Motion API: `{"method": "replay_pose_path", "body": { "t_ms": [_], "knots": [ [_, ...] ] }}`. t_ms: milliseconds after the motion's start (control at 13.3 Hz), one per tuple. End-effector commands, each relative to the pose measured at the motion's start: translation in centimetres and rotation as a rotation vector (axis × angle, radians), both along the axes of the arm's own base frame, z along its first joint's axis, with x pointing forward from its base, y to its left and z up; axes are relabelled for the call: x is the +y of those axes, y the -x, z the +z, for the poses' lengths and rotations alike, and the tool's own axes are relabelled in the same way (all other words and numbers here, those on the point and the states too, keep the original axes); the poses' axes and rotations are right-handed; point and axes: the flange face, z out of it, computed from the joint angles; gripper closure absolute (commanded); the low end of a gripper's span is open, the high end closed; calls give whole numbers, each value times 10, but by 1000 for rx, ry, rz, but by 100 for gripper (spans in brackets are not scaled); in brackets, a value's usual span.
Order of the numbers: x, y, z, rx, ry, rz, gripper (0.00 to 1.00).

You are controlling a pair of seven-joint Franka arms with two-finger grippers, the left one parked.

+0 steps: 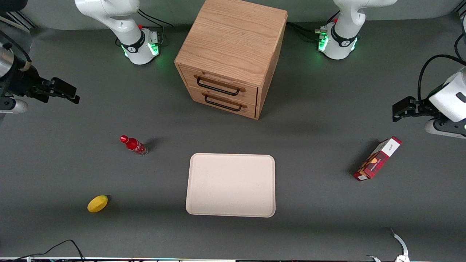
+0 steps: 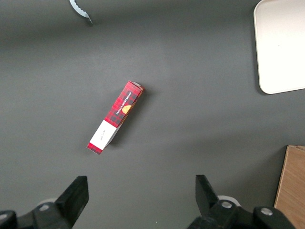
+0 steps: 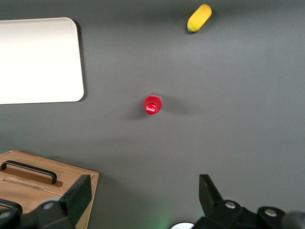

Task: Place coke bottle on tray
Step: 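Move the open right gripper toward the red Coca-Cola bottle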

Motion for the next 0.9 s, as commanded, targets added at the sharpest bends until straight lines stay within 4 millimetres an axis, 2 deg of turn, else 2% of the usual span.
{"method": "replay_pose_path", "body": {
  "t_ms": [0,150,525,600,675,825],
  "knots": [
    [3,-2,5,-14,-27,-8,0],
    [5,-9,5,-6,-28,-5,0],
    [11,-23,-12,23,-39,4,0],
    [3,-24,-16,30,-45,3,0],
    [8,-26,-23,41,-33,16,0],
    [13,-36,-56,51,-8,26,0]
  ]
}}
